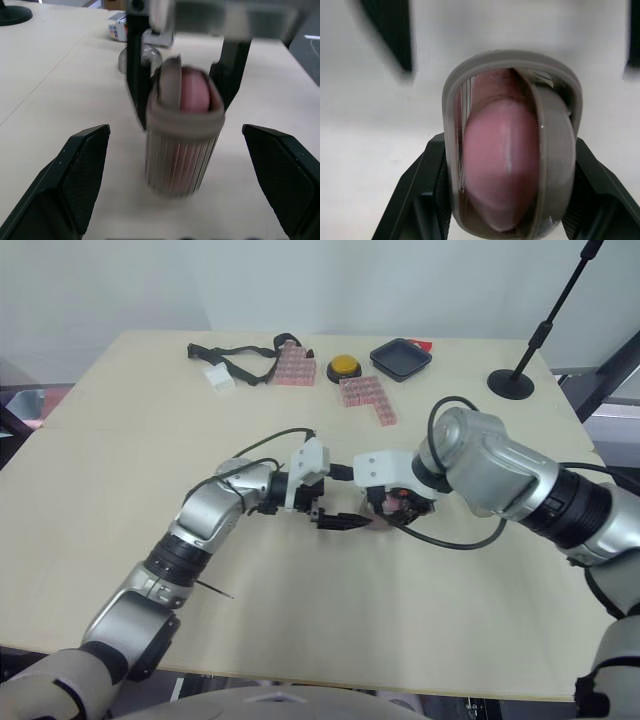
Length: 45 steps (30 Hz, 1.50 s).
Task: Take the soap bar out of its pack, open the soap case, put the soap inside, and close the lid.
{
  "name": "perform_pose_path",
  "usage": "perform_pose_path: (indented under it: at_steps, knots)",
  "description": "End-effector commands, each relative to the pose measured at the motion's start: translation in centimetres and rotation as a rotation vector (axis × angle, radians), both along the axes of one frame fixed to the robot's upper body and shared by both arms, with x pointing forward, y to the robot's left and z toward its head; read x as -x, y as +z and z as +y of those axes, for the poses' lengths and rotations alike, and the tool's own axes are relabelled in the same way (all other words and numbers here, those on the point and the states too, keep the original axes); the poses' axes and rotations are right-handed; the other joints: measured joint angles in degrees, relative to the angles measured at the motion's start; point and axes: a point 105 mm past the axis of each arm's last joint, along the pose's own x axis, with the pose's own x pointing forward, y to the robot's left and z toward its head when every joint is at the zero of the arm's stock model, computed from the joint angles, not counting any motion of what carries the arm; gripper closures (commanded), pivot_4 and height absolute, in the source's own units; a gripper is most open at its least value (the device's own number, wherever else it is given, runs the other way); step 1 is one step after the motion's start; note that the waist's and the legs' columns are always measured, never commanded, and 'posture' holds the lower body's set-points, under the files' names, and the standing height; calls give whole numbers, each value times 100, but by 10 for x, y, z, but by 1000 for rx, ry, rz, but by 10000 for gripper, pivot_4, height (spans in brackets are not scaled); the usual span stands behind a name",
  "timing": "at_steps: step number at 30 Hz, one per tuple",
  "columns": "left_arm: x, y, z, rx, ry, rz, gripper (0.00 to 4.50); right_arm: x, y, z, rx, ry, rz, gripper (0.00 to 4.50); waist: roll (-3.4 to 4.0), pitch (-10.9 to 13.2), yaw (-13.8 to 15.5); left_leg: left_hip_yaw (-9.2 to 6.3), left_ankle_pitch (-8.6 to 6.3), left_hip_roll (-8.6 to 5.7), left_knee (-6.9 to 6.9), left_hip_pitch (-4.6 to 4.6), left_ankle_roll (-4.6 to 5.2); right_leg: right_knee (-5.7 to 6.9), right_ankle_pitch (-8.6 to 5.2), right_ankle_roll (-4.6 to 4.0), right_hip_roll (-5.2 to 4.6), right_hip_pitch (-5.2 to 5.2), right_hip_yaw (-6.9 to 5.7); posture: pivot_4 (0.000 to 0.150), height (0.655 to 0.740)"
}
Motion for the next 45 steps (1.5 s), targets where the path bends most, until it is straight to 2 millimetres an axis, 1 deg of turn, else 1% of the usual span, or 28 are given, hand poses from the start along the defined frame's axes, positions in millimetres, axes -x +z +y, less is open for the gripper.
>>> perform_pose_path:
  at_steps: [1,11,28,31,32,33,35,37,45]
  knots:
    - [-2,0,1,-1,15,-26,0,-7,17,3,3,15,-87,23886,0,0,-3,0,0,0,0,1,0,1,0,0,1,0,1,1500,7400]
    - [-7,-6,-1,0,49,-79,0,-4,15,9,-4,23,-79,23887,0,0,-22,1,1,1,8,3,2,13,0,-1,0,-2,7,1500,7400]
    - [-4,-13,-6,-1,44,-81,0,-6,14,13,-23,9,-76,23887,0,0,-35,3,2,1,18,6,4,28,-1,-1,0,-5,13,1500,7400]
    - [-5,-13,-6,0,45,-81,8062,-6,14,13,-23,10,-73,23887,1,0,-35,3,2,1,19,6,4,31,-1,-1,0,-5,14,1500,7400]
    - [-5,-13,-6,1,45,-81,12207,-5,14,13,-23,10,-73,23887,1,0,-35,3,2,1,19,7,4,31,-1,-2,0,-5,14,1500,7400]
    - [-5,-13,-7,2,44,-81,14708,-5,14,13,-23,11,-72,23887,1,0,-35,4,2,1,20,6,4,32,-1,-2,0,-6,14,1500,7400]
    - [-5,-12,-7,7,42,-79,21645,-5,14,13,-23,12,-72,23887,1,0,-35,3,3,1,21,7,4,34,-1,-2,0,-6,15,1500,7400]
    - [-5,-12,-7,9,40,-79,25746,-5,14,13,-21,14,-71,23887,1,0,-35,4,2,1,23,6,4,35,-1,-2,0,-7,16,1500,7400]
    - [-7,-13,-7,15,52,-86,25748,-2,12,15,-24,25,-64,23887,1,0,-34,4,3,1,26,6,5,39,-1,-2,0,-8,17,1500,7400]
